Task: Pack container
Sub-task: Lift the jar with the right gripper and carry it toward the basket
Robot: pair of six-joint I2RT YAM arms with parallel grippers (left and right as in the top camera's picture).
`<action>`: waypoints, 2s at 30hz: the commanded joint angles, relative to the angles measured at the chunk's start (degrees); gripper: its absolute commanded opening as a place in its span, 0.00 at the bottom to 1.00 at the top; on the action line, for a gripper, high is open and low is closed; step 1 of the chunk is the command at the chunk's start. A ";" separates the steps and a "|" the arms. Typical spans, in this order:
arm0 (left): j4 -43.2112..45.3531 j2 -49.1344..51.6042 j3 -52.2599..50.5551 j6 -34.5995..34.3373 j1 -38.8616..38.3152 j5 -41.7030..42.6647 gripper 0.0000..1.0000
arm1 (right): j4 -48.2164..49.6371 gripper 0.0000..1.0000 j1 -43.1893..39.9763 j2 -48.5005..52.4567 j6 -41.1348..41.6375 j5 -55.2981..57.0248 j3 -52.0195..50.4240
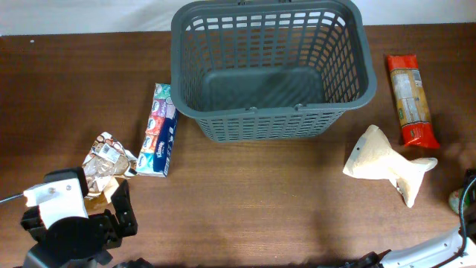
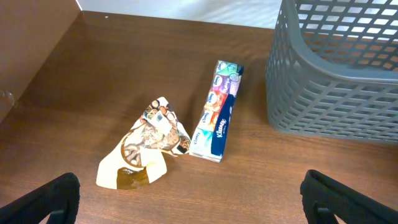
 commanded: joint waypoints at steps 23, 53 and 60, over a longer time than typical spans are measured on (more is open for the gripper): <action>0.11 -0.11 0.28 0.28 0.24 0.44 1.00 | -3.08 0.04 0.04 0.87 -7.58 -2.58 2.60; 0.11 -0.11 0.28 0.28 0.24 0.44 0.99 | 4.61 0.04 32.70 -34.25 -33.92 -43.82 28.52; 0.11 -0.11 0.28 0.28 0.24 0.44 1.00 | 9.09 0.04 49.27 -32.72 -45.97 -42.18 28.52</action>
